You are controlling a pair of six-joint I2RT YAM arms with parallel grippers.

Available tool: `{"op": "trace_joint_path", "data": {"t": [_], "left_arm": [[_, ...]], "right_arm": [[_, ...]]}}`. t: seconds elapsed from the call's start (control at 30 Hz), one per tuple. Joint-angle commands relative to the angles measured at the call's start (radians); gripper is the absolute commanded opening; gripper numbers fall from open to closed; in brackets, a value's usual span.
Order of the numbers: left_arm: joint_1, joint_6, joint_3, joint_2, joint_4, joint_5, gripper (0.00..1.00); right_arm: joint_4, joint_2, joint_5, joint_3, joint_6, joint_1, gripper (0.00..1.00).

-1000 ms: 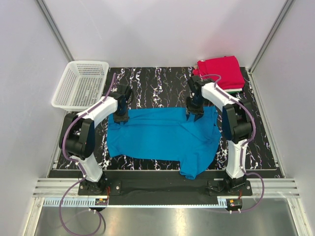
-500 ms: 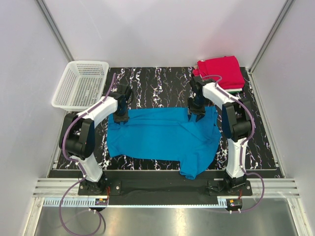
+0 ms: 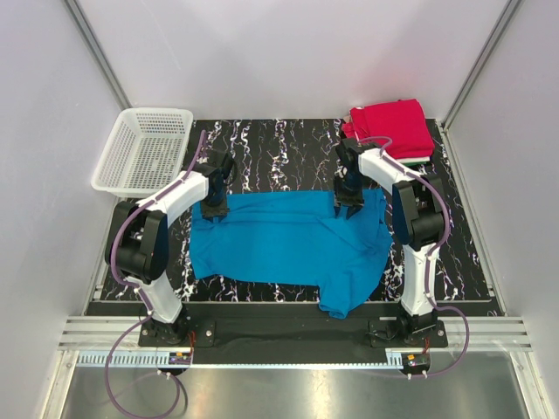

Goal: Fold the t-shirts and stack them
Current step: Fold the tshirt

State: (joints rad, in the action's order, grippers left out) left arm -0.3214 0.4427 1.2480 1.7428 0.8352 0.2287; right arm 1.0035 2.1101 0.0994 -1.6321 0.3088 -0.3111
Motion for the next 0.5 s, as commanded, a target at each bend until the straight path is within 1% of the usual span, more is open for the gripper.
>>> {"op": "trace_joint_path", "data": {"t": [0.0,0.1,0.3,0.4,0.47], "left_arm": [[0.004,0.010,0.011,-0.020,-0.008,0.011,0.27],[0.004,0.010,0.013,-0.017,-0.008,0.011,0.27],[0.004,0.008,0.021,-0.005,-0.008,0.011,0.27],[0.004,0.011,0.027,0.003,-0.010,0.004,0.27],[0.004,0.013,0.031,0.007,-0.008,0.003,0.27]], "right_arm": [[-0.019,-0.002,0.022,0.009,-0.014,0.003,0.42],[-0.017,-0.010,0.020,0.015,-0.016,0.004,0.36],[-0.011,-0.030,0.022,0.018,-0.013,0.004,0.29],[-0.003,-0.039,0.019,0.014,-0.010,0.006,0.19],[0.006,-0.050,0.019,0.012,-0.007,0.004,0.08]]}}
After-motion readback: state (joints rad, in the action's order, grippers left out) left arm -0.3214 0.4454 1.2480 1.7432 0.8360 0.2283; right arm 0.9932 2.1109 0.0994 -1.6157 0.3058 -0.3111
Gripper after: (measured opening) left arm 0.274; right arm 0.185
